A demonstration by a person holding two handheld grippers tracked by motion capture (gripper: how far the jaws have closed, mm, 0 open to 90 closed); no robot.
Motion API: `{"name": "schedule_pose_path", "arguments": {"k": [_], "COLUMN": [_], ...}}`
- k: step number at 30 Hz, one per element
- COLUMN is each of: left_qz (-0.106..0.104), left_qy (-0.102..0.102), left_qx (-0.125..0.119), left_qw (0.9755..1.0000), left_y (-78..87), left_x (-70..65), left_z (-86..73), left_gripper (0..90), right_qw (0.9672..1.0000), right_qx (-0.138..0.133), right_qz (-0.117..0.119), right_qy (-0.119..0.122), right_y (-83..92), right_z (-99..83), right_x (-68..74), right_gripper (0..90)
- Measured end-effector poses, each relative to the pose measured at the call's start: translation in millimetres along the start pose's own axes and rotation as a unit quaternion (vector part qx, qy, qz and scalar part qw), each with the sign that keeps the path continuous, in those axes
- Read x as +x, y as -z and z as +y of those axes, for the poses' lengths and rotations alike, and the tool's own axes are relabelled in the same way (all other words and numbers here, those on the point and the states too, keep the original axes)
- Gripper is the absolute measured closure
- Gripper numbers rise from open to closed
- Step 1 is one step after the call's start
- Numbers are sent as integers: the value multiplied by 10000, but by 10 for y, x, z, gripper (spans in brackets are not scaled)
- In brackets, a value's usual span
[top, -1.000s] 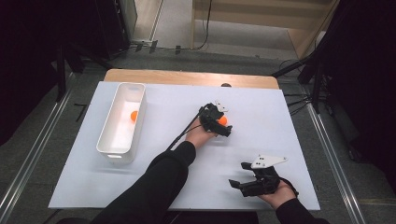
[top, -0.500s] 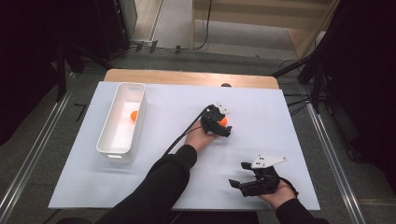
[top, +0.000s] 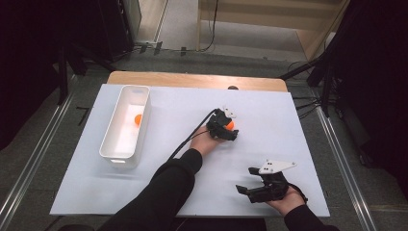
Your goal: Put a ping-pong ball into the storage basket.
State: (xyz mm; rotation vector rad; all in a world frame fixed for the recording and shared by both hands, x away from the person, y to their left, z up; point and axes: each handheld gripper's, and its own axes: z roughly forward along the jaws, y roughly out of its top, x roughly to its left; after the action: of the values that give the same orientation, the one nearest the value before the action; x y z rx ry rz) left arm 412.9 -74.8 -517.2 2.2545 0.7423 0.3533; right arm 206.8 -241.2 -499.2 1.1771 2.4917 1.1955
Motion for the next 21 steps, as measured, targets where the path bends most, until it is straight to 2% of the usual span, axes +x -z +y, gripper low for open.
{"name": "schedule_pose_path", "arguments": {"k": [5, 8, 17, 21], "left_qz": [84, 109, 6, -67], "left_qy": [132, 113, 70, 165], "left_qx": [-51, -21, -19, -48], "left_qw": [9999, 9999, 10000, 9998], "left_y": [12, 22, 34, 55], "left_x": [8, 12, 44, 61], "left_z": [-4, 4, 0, 12], "left_gripper": [419, 501, 504, 504], "right_qw": [10000, 10000, 10000, 10000], "right_qx": [-1, 0, -30, -21], "right_qz": [-3, -12, -12, -3], "right_qy": [-1, -9, -40, -18], "right_y": [-2, -3, 7, -3], "right_z": [1, 0, -1, 4], "right_x": [3, 3, 0, 0], "right_gripper": [156, 156, 156, 156]}}
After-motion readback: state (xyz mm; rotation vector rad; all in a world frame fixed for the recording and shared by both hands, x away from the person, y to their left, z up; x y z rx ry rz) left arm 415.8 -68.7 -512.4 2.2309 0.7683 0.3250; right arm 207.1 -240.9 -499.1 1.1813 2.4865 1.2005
